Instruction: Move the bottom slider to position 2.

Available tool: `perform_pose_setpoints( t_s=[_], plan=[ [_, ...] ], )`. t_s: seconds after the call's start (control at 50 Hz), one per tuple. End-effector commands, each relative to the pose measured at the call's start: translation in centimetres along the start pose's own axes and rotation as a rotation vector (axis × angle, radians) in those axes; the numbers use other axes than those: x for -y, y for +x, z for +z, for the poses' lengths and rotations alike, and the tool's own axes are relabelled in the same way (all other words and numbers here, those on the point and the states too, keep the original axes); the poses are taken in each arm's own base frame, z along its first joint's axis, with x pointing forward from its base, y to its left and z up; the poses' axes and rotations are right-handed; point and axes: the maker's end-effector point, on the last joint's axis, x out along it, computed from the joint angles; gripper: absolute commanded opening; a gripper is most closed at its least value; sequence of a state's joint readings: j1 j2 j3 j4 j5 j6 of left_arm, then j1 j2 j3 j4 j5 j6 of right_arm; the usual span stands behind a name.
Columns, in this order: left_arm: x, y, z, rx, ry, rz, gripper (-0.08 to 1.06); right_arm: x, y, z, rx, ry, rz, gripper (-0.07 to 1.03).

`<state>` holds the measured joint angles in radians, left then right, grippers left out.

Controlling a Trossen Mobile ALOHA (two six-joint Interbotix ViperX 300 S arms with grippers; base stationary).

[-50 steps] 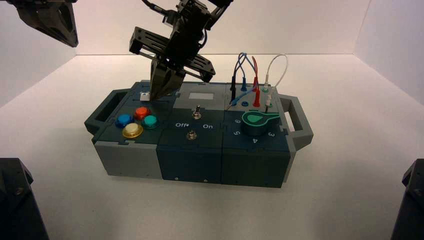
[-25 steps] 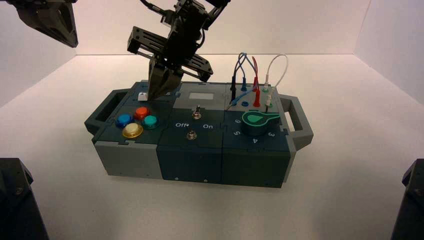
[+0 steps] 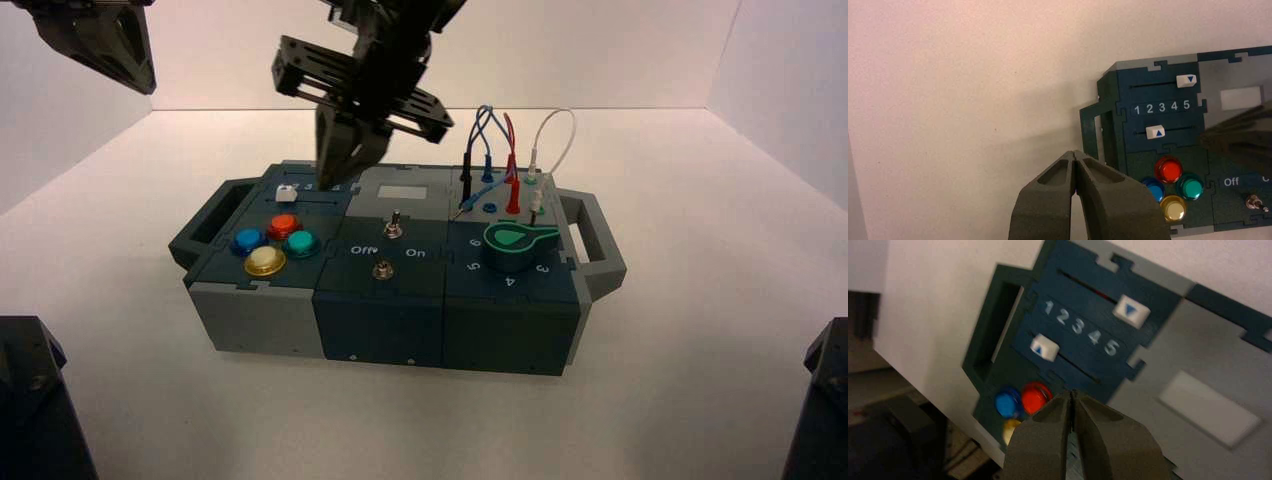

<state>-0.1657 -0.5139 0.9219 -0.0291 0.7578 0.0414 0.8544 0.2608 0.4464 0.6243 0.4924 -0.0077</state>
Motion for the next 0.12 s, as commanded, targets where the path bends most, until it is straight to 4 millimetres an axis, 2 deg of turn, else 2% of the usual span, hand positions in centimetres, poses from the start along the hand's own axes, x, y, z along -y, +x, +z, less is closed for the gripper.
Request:
perform_pose_setpoints(
  t_s=[0.02,0.12],
  plan=[
    [-0.21,-0.37,0.74,0.029,-0.002,0.005,-0.03,-0.64,-1.39,-0.01,0.022,-0.031,0.008,-0.02],
    [-0.21,-0.27,0.65,0.024,-0.002,0.005,-0.03,-0.14,-1.29,-0.78,0.004,-0.037,-0.002,-0.02]
  ],
)
